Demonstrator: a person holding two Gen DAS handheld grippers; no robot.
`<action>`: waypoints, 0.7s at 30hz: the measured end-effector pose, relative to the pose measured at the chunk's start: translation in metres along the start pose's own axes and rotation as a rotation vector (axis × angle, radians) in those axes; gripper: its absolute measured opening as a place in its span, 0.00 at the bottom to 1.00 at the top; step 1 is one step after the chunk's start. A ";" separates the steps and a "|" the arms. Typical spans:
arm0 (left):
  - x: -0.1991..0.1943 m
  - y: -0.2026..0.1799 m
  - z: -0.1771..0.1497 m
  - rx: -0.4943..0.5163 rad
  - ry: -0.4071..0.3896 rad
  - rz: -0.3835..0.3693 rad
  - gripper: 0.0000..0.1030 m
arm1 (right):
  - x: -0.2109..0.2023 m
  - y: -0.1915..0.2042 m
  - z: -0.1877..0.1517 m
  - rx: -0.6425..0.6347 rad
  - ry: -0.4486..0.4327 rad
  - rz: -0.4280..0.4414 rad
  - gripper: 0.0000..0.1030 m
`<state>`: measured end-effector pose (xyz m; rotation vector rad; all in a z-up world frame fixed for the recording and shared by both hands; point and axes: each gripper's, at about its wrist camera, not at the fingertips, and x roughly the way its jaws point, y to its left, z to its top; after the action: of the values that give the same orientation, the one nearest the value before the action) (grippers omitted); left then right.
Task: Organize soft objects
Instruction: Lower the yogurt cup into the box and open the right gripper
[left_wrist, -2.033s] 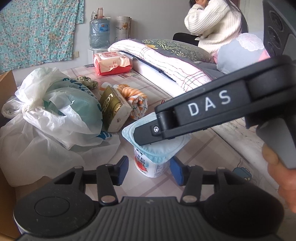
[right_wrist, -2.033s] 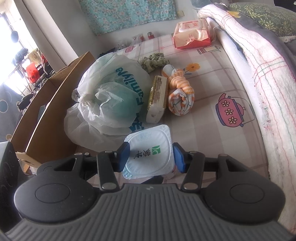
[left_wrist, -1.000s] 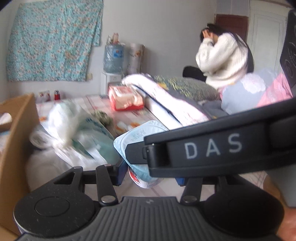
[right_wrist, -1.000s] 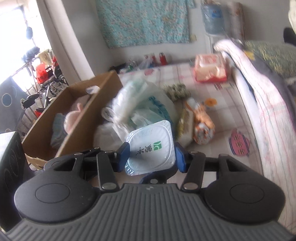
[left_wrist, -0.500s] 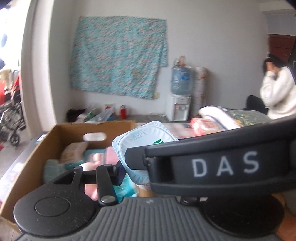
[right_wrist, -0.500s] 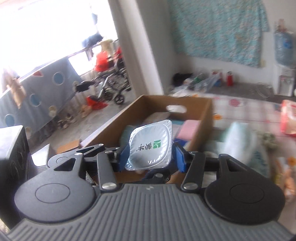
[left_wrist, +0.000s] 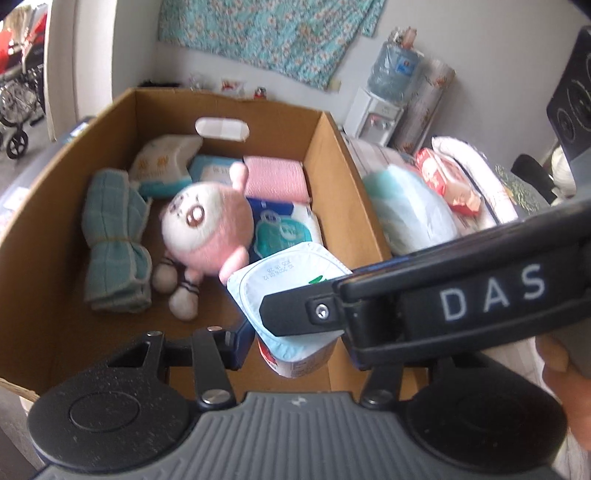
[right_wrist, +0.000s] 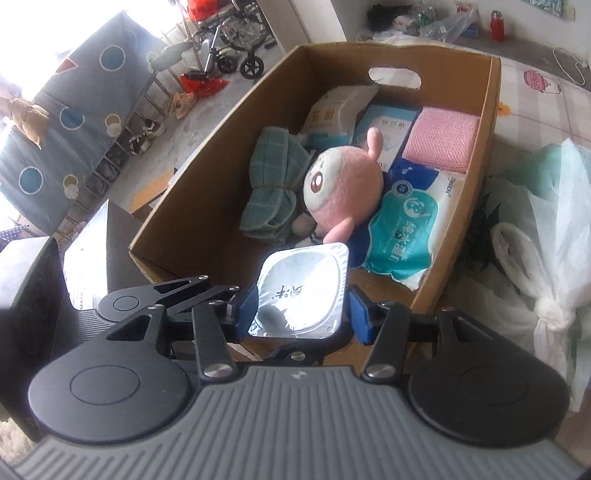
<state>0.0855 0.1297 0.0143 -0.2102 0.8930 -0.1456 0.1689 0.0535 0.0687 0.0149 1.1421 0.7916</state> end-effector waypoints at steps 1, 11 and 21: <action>0.004 0.003 -0.004 -0.003 0.020 -0.010 0.51 | 0.002 -0.003 -0.001 0.000 0.013 -0.001 0.50; 0.020 0.016 -0.017 -0.035 0.127 -0.042 0.51 | 0.014 -0.014 0.004 0.000 0.107 0.005 0.52; 0.015 0.020 -0.016 -0.027 0.110 -0.049 0.55 | 0.014 -0.021 0.015 0.005 0.056 0.000 0.57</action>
<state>0.0831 0.1439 -0.0121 -0.2510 1.0001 -0.1917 0.1950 0.0522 0.0557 -0.0034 1.1972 0.7936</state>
